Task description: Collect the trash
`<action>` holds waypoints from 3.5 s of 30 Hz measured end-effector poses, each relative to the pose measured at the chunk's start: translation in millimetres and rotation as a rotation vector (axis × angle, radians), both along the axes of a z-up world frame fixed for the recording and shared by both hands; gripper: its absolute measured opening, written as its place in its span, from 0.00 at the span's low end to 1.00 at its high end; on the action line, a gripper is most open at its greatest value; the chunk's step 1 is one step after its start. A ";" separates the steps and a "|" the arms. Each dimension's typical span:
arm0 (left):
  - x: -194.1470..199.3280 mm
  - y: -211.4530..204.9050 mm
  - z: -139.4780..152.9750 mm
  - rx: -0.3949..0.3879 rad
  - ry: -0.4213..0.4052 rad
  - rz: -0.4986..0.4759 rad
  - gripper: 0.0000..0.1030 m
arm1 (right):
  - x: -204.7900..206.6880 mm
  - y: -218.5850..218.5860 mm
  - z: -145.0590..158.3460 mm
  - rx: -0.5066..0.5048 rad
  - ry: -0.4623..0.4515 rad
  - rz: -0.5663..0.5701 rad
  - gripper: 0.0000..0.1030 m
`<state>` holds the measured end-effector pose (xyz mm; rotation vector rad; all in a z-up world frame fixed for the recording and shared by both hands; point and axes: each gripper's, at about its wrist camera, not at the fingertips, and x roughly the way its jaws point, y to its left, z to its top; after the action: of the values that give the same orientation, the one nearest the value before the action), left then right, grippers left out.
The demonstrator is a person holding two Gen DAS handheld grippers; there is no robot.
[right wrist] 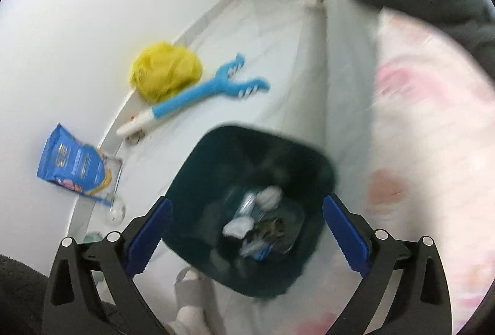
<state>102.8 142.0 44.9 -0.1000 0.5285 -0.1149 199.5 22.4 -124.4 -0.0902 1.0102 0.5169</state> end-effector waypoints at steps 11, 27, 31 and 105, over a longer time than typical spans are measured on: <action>-37.3 -31.5 12.4 0.051 -0.088 0.048 0.97 | -54.0 -108.3 111.6 0.030 -0.337 -0.154 0.97; -96.6 -68.0 -4.9 0.095 -0.026 0.052 0.97 | -170.3 -255.9 186.7 0.013 -0.546 -0.272 0.97; -107.7 -71.4 -2.6 0.100 -0.013 0.074 0.97 | -189.9 -273.0 182.7 0.033 -0.523 -0.305 0.97; -133.8 -78.7 -9.5 0.120 -0.014 0.095 0.97 | -204.8 -302.3 167.3 0.089 -0.468 -0.262 0.97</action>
<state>-30.9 63.3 35.3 -0.0073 0.5142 0.0088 -5.3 -279.9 42.9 0.0028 0.5296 0.2803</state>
